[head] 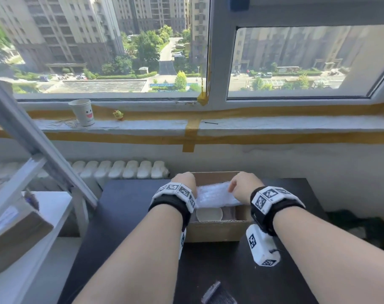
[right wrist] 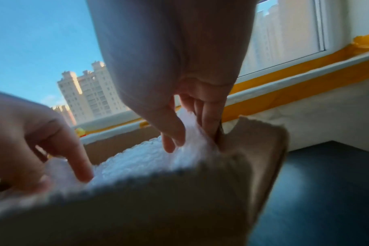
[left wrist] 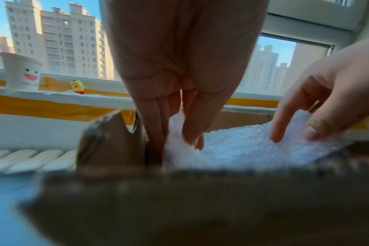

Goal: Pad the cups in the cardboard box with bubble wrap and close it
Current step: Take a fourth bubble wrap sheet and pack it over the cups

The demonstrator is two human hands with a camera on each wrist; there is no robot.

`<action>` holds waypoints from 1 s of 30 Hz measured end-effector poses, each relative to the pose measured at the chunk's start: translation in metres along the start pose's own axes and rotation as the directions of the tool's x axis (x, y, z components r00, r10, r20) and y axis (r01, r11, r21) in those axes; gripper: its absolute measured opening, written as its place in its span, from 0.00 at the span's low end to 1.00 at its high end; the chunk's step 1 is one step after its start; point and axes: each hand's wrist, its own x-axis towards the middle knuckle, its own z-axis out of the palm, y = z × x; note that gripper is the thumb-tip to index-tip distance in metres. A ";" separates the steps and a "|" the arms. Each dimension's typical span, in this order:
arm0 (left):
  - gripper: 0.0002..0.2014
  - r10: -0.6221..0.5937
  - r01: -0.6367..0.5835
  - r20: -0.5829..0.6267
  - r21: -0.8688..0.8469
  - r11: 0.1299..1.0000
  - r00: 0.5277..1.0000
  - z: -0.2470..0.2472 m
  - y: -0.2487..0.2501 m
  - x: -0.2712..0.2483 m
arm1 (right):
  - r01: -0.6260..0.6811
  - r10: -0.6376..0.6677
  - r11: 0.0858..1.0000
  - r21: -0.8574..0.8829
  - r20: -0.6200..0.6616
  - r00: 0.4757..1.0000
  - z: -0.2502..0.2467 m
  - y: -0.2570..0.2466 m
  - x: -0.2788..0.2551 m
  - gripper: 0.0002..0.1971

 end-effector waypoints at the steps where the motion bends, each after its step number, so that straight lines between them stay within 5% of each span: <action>1: 0.09 0.006 -0.007 0.011 0.058 0.998 1.000 0.003 0.001 0.002 | 0.016 -0.015 0.999 -0.052 0.022 1.000 0.006 0.001 0.004 0.19; 6: 0.18 -0.034 0.016 0.065 0.252 0.968 0.997 0.023 0.005 0.006 | 0.064 -0.045 0.972 -0.226 0.085 0.995 0.032 0.000 0.023 0.20; 9: 0.10 -0.007 -0.030 0.115 0.317 0.948 0.993 0.029 0.005 0.010 | 0.082 -0.052 0.961 -0.266 0.118 0.992 0.038 -0.003 0.029 0.20; 13: 0.15 0.094 -0.095 0.026 0.466 0.880 0.995 0.027 0.010 0.009 | 0.100 -0.065 0.934 -0.344 0.111 0.992 0.045 -0.005 0.033 0.19; 19: 0.12 0.217 -0.222 0.052 0.332 0.917 0.975 0.028 0.020 0.020 | 0.143 -0.103 0.914 -0.379 0.125 0.987 0.049 -0.005 0.035 0.15; 23: 0.12 0.089 -0.158 0.235 0.293 0.943 0.968 0.079 -0.006 0.070 | 0.188 -0.140 0.866 -0.463 0.137 0.981 0.048 -0.007 0.032 0.15; 27: 0.22 0.006 -0.095 0.358 0.231 0.968 0.934 0.147 -0.034 0.146 | 0.213 -0.212 0.746 -0.631 0.078 0.974 0.046 -0.016 0.022 0.13; 30: 0.31 0.048 -0.118 0.309 0.212 0.970 0.950 0.164 -0.037 0.163 | 0.284 -0.315 0.691 -0.665 0.076 0.946 0.041 -0.022 0.021 0.09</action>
